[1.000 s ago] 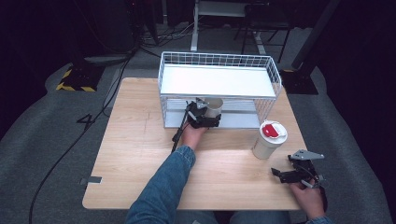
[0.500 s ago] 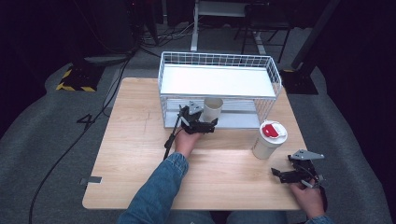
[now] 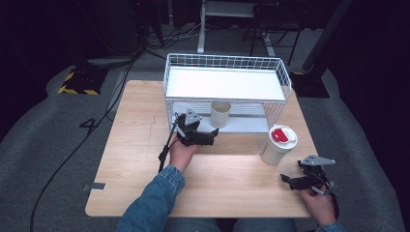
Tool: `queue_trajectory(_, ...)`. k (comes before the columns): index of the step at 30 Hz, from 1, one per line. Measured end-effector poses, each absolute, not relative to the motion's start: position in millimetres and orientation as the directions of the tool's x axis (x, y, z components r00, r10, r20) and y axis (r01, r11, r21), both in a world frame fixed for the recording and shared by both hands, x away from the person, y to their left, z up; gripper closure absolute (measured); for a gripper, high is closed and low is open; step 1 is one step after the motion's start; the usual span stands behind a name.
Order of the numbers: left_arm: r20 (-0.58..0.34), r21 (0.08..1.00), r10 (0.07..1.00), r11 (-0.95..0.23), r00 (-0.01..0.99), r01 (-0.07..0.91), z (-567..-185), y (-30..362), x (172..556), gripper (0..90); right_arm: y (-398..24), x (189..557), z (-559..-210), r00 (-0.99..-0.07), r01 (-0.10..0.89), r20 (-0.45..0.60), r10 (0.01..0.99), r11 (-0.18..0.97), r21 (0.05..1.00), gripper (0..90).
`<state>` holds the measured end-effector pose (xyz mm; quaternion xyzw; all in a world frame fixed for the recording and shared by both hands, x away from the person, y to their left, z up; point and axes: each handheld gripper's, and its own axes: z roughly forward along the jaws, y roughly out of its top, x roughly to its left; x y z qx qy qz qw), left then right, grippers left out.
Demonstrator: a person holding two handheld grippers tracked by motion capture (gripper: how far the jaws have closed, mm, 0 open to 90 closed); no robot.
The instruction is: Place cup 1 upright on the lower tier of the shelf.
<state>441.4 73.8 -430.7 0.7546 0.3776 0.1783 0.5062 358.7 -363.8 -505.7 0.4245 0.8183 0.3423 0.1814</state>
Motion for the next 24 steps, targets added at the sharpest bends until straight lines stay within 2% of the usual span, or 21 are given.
queue_trajectory(12, -0.057, 0.904, 0.741, -0.247, 0.669, 0.350, -420.1, 101.1, 408.0, 0.2, -363.6, 358.7, -505.7, -0.572, 0.571, -0.008, 0.820, 0.406, 0.714, 2.3)
queue_trajectory(24, -0.112, 0.888, 0.729, -0.232, 0.675, 0.398, -419.1, 141.0, 374.3, 1.6, -363.6, 358.7, -505.6, -0.572, 0.571, -0.008, 0.820, 0.406, 0.714, 2.3)
